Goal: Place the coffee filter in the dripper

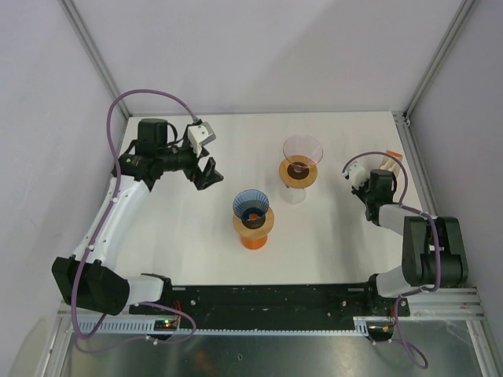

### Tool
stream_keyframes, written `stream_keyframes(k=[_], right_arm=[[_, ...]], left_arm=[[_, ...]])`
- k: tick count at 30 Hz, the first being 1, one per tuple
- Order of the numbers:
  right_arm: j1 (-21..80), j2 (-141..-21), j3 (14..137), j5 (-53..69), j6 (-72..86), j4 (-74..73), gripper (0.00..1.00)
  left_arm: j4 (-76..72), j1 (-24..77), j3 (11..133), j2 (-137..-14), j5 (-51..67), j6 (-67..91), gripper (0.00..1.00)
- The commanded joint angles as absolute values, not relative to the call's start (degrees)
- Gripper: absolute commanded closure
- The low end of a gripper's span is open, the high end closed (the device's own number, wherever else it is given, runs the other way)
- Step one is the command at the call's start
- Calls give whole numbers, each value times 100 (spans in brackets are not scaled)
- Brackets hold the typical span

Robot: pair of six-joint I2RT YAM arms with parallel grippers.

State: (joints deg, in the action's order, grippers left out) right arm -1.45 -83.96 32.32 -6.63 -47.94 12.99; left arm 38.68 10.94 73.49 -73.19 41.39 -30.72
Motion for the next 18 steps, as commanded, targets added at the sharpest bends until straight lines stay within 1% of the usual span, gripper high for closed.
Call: stream_keyframes(k=[1, 3, 5, 15, 17, 18], right_arm=[[-174, -8469, 3409, -695, -4615, 1688, 74], [-189, -8476, 3410, -710, -4546, 1729, 79], [-214, -8511, 3410, -751, -4496, 1755, 80], [-272, -8589, 3410, -783, -4318, 1920, 77], [-281, -8592, 3410, -800, -4299, 1930, 80], [-290, -8589, 3410, -813, -4281, 1932, 85]], left_arm=[[3879, 1048, 7429, -7257, 4346, -3212, 0], [3879, 1046, 7427, -7252, 4356, -3213, 0], [3892, 1046, 7427, -7247, 4352, -3225, 0], [3970, 1046, 7441, -7250, 4392, -3274, 0], [3979, 1046, 7450, -7246, 4400, -3277, 0], [3984, 1046, 7452, -7249, 4402, -3278, 0]])
